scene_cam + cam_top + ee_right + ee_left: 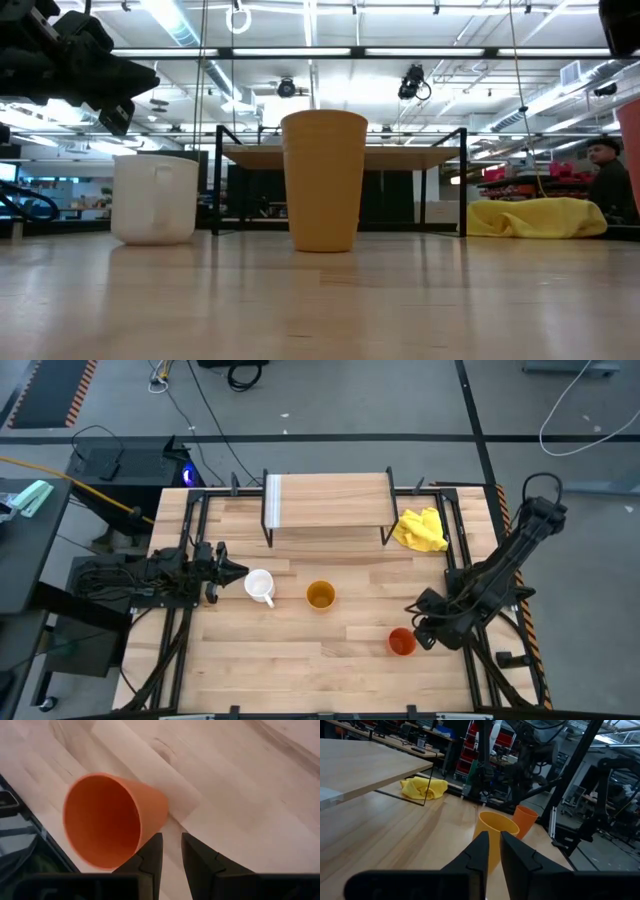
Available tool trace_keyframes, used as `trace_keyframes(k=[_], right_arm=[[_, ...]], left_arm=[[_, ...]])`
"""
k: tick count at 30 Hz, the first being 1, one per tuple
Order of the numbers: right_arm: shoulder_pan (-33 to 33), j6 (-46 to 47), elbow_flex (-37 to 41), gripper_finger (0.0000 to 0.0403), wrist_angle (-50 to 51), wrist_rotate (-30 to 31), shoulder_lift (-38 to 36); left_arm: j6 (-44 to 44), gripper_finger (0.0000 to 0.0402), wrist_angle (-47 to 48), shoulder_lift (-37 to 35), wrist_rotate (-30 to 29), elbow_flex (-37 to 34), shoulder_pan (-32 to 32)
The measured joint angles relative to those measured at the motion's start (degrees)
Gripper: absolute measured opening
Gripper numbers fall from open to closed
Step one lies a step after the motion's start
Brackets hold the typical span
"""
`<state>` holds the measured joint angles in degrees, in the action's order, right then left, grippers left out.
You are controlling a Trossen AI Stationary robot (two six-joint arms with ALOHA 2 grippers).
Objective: Stack small to large cups/mugs on shelf
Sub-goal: Put the yellow cup on the shelf
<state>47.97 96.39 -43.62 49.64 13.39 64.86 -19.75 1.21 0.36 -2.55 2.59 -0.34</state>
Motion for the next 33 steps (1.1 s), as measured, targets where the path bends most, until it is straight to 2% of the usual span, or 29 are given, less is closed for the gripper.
trace_keyframes(k=[4, 9, 16, 24, 33], right_arm=[[-0.3, -1.5, -1.5, 0.0079, -0.4, -0.1, 1.7], [-0.8, -5.3, -7.2, 0.0079, 1.3, 1.7, 4.4], [-2.4, -6.6, -14.9, 0.0079, 11.7, 1.4, 9.9], [-3.0, -7.8, -16.0, 0.0079, 12.9, -1.8, 14.2], [-3.0, -8.6, -16.0, 0.0079, 12.8, -1.8, 14.5]], left_arm=[[0.5, 0.0054, 0.0, 0.0, 0.0, 0.0, 0.0], [1.1, 0.0049, 0.0, 0.0, 0.0, 0.0, 0.0], [1.0, 0.0054, 0.0, 0.0, 0.0, 0.0, 0.0], [0.9, 0.0052, 0.8, 0.0, 0.0, 0.0, 0.0], [0.9, 0.0058, 1.0, 0.0, 0.0, 0.0, 0.0]])
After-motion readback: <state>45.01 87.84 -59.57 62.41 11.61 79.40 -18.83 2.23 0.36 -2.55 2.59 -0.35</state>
